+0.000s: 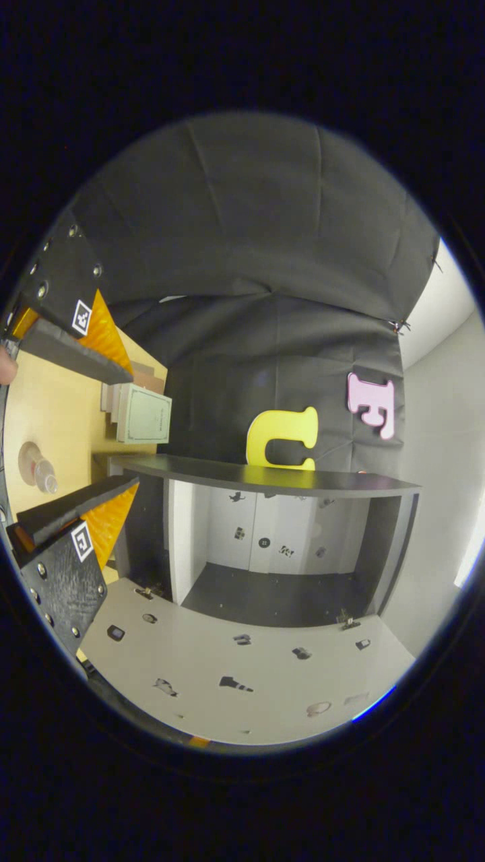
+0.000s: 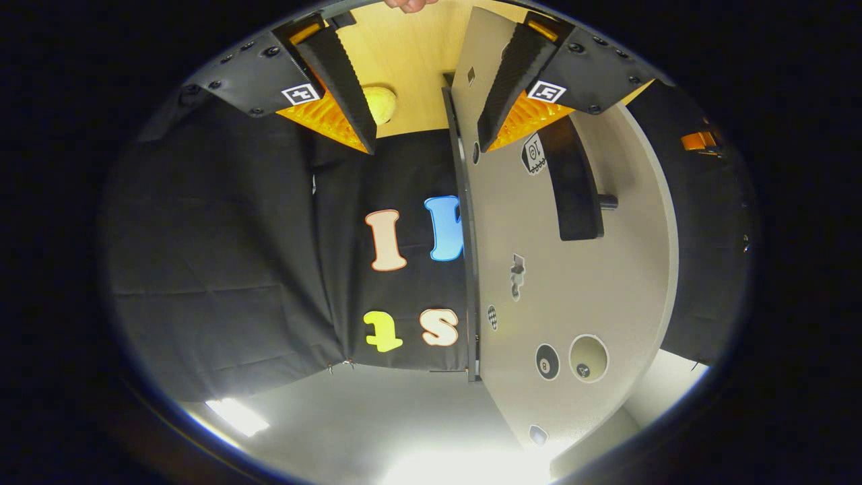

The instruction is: Open the cabinet door with the right hand, grasp the bottle in the cabinet with the left hand and place it on the coaster, then close the cabinet door with the right hand.

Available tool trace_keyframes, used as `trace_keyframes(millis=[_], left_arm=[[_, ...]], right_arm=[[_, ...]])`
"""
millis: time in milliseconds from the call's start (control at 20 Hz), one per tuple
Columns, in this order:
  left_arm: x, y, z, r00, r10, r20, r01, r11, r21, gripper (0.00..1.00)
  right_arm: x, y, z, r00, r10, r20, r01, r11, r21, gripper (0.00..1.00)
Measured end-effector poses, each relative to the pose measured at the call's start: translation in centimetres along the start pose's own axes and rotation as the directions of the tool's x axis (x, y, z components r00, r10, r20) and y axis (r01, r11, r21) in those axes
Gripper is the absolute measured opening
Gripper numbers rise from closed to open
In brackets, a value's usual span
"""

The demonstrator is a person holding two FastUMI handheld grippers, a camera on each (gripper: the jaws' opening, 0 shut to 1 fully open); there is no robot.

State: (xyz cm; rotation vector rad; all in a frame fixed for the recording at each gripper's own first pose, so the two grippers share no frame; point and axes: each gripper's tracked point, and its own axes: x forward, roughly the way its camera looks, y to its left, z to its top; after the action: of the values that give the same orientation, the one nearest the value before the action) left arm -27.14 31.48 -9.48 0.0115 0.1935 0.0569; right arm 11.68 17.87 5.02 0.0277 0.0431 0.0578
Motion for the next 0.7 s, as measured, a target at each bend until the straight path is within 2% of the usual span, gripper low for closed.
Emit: trace_keyframes(millis=[150, 300, 500, 700], left_arm=[[-0.1, 1.7, -0.3, 1.0, -0.012, -0.003, 0.012, 1.0, 0.011, 0.84], [-0.7, 3.6, -0.6, 1.0, -0.017, -0.001, 0.017, 1.0, 0.019, 0.82], [-1.1, 5.3, -1.5, 1.0, -0.019, -0.02, 0.019, 1.0, 0.022, 0.82], [-0.8, 6.5, -1.9, 0.999, -0.025, -0.031, 0.025, 1.0, 0.013, 0.82]], right_arm=[[0.7, 2.1, -0.4, 1.0, 0.025, -0.001, -0.025, 1.0, 0.015, 0.96], [2.0, 4.9, -1.0, 0.997, 0.071, -0.02, -0.071, 0.997, 0.014, 0.96], [1.1, 8.7, -1.0, 0.995, 0.099, -0.022, -0.099, 0.995, -0.005, 0.96], [2.3, 12.0, -1.4, 0.99, 0.14, -0.029, -0.14, 0.99, 0.002, 0.96]])
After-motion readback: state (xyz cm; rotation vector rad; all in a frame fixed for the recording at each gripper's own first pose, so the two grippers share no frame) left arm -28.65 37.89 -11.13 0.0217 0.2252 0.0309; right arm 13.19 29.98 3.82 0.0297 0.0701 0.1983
